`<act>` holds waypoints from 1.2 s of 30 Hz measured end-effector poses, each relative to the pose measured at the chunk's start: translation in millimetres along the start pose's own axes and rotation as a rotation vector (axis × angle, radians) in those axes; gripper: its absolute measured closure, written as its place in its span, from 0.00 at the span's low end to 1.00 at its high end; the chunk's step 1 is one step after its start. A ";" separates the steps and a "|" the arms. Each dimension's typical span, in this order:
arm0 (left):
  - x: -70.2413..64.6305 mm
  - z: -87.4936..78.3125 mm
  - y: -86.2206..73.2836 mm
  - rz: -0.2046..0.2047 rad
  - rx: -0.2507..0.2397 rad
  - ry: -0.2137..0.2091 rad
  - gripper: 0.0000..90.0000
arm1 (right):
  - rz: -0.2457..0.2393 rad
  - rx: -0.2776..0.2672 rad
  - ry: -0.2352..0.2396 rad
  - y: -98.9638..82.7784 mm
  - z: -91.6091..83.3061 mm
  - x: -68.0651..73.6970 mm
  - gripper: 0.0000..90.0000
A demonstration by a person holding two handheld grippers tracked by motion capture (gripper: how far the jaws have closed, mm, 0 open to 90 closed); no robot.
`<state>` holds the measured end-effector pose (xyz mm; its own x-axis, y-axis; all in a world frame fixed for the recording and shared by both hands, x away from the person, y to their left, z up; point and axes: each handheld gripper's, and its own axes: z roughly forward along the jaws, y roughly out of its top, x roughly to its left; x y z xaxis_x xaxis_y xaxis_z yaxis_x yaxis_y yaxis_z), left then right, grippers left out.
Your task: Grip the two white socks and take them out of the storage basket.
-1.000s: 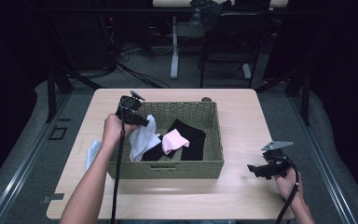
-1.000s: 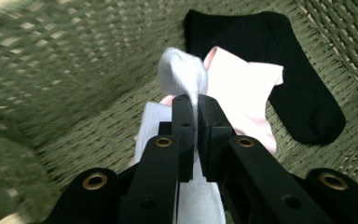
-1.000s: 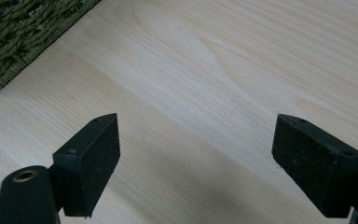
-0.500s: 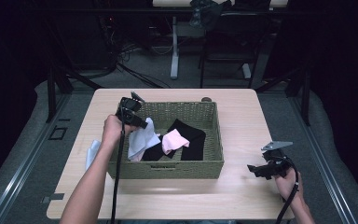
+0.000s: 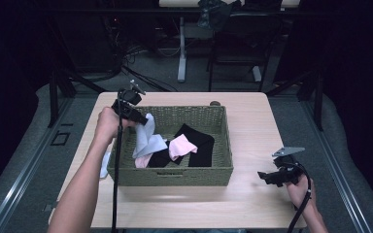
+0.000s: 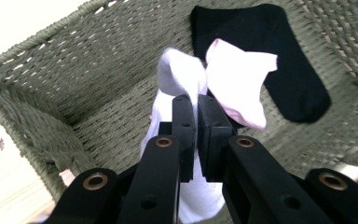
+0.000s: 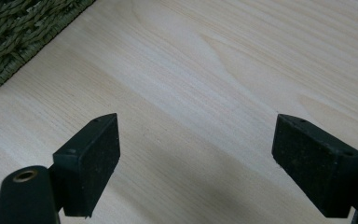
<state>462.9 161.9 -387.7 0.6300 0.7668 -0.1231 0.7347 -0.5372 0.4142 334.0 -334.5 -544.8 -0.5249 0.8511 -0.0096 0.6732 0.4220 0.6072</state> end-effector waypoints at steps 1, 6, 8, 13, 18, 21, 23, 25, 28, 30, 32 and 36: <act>-0.9 -3.5 1.2 0.012 0.008 0.004 0.97 | 0.001 0.001 0.001 0.0 0.1 -0.1 0.16; -6.0 -20.4 6.6 0.025 0.015 0.023 0.97 | -0.001 0.002 0.000 0.0 0.0 0.2 0.16; -8.7 -27.5 9.9 0.035 0.019 0.034 0.97 | -0.001 0.001 0.000 0.0 -0.1 0.1 0.16; -16.1 -42.8 19.0 0.055 0.040 0.049 0.97 | -0.001 0.004 0.001 0.0 0.2 -0.2 0.16; -20.7 -54.7 25.4 0.060 0.056 0.063 0.97 | -0.005 0.007 -0.001 0.0 0.0 -0.3 0.16; -21.6 -61.3 28.7 0.064 0.065 0.074 0.97 | -0.001 0.011 0.001 0.0 0.1 -0.5 0.16; -22.1 -64.2 30.2 0.064 0.072 0.073 0.97 | -0.001 0.010 0.003 0.0 0.3 -0.4 0.16; -22.8 -69.4 32.5 0.063 0.067 0.078 0.97 | -0.001 0.010 0.003 0.0 0.5 -0.4 0.16; -24.3 -75.6 35.4 0.067 0.060 0.086 0.97 | -0.004 0.008 0.001 0.1 0.8 -0.3 0.16; -25.4 -78.2 36.6 0.072 0.069 0.092 0.97 | -0.004 0.008 0.003 0.1 0.7 -0.3 0.16; -25.5 -83.0 37.7 0.069 0.057 0.094 0.97 | -0.002 0.008 0.003 0.0 0.9 -0.4 0.16; -26.4 -93.3 40.0 0.068 0.043 0.102 0.97 | -0.002 0.007 0.003 0.0 1.0 -0.3 0.16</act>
<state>452.1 153.0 -283.7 0.6514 0.7588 -0.0030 0.7029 -0.6019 0.3791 334.6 -334.4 -545.6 -0.5279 0.8492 -0.0087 0.6758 0.4262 0.6013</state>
